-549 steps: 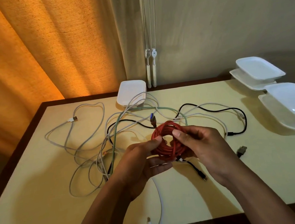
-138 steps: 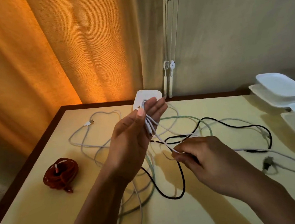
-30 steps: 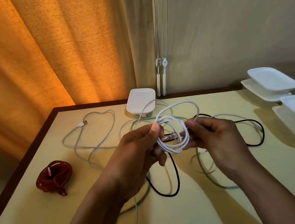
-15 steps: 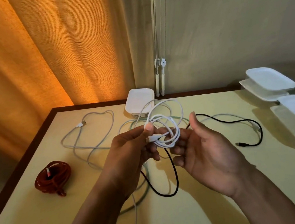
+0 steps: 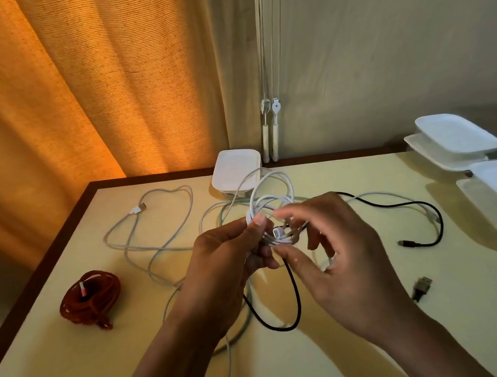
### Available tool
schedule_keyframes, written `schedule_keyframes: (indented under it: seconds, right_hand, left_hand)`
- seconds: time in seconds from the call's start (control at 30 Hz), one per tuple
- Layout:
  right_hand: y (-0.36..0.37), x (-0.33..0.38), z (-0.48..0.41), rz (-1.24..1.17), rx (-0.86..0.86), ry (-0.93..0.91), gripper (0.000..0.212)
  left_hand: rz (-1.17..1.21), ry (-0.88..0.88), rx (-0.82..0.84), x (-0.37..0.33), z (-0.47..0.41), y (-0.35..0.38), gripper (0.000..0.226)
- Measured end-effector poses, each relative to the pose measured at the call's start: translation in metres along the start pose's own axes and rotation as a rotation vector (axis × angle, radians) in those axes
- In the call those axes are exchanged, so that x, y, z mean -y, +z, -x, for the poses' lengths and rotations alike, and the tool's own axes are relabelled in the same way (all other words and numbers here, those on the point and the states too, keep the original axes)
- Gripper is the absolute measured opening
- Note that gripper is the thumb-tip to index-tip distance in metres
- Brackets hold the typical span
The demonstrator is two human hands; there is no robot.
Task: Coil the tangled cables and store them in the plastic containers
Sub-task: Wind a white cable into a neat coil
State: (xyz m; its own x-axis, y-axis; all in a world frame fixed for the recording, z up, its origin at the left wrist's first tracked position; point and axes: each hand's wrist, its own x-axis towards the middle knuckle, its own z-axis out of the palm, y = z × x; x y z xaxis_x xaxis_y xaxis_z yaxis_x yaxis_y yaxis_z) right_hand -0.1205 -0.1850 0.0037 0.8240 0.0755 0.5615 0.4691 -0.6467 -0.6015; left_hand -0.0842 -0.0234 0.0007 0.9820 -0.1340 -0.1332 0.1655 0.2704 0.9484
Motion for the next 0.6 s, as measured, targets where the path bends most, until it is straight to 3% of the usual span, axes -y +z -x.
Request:
schedule_keyframes:
  seconds: [0.07, 0.2, 0.37, 0.5, 0.6]
  right_hand:
    - [0.004, -0.003, -0.001, 0.04, 0.041, -0.054, 0.038]
    - [-0.003, 0.0, -0.004, -0.047, -0.135, -0.045, 0.011]
    - [-0.009, -0.001, -0.003, -0.543, -0.247, 0.262, 0.018]
    - [-0.014, -0.007, -0.012, -1.138, -0.31, 0.545, 0.019]
    - [-0.023, -0.013, -0.016, -1.3, -0.352, 0.633, 0.018]
  left_hand:
    - [0.01, -0.001, 0.026, 0.0, 0.001, 0.0, 0.033]
    - [0.053, -0.014, -0.03, -0.003, -0.001, 0.0, 0.028]
    - [0.165, -0.015, -0.123, -0.005, -0.006, -0.008, 0.022]
    - [0.243, -0.03, -0.219, -0.006, -0.011, -0.017, 0.022]
    - [0.258, -0.04, -0.247, -0.007, -0.013, -0.019, 0.022]
